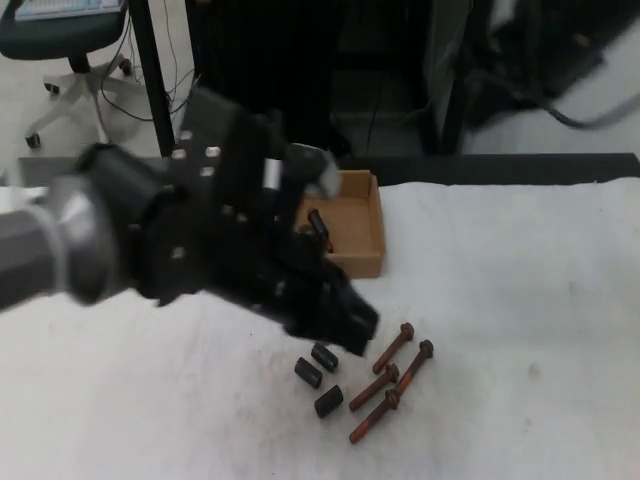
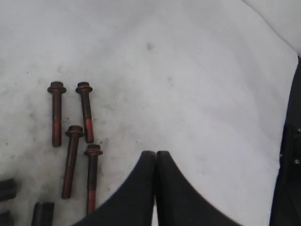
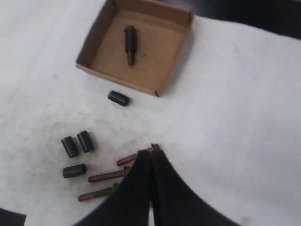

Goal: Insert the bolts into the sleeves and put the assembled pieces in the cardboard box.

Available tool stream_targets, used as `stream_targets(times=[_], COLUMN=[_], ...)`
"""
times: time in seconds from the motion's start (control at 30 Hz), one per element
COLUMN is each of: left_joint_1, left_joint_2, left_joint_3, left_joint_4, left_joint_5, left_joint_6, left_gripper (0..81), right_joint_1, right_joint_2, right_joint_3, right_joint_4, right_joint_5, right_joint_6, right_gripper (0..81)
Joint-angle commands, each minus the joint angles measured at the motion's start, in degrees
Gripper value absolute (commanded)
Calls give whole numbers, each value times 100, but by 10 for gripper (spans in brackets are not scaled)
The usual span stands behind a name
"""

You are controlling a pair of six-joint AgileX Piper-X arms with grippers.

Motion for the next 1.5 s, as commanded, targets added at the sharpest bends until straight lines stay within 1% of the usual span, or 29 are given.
stream_targets(times=[0.0,0.1,0.17,0.23,0.4,0.5,0.63,0.8,0.9,1.07,1.47], left_joint_1=[-195,-200,-200,-216,-382,-563,-818,-999,-997,-985,-971], left_joint_2=[557,1094,1495,1861,2729,3205,3716,4206,4273,4273,4273], left_joint_3=[-592,-1192,-1726,-2296,-3387,-3941,-4482,-4925,-5043,-5079,-5079], left_joint_4=[-141,12,462,1110,2289,2683,3034,3323,3332,3345,3227], left_joint_5=[-189,-189,-287,-496,-1411,-1826,-2077,-2957,-3142,-3556,-3590], left_joint_6=[123,81,81,129,649,710,732,734,734,932,1030], left_gripper=[80,206,295,332,332,332,332,332,332,332,332], right_joint_1=[-177,-430,-584,-727,-995,-1044,-1043,-1043,-1043,-1043,-1043], right_joint_2=[-467,-1129,-1447,-1707,-2125,-2171,-2168,-2168,-2168,-2168,-2168], right_joint_3=[833,1640,2097,2549,3271,3434,3467,3467,3467,3467,3467], right_joint_4=[-156,-232,-306,-431,-715,-796,-879,-925,-925,-925,-925], right_joint_5=[-44,-88,-88,-128,-712,-765,-765,-858,-1028,-1042,-1132], right_joint_6=[0,0,0,0,45,45,45,72,149,148,148], right_gripper=[8,8,8,8,8,8,8,8,8,8,8])
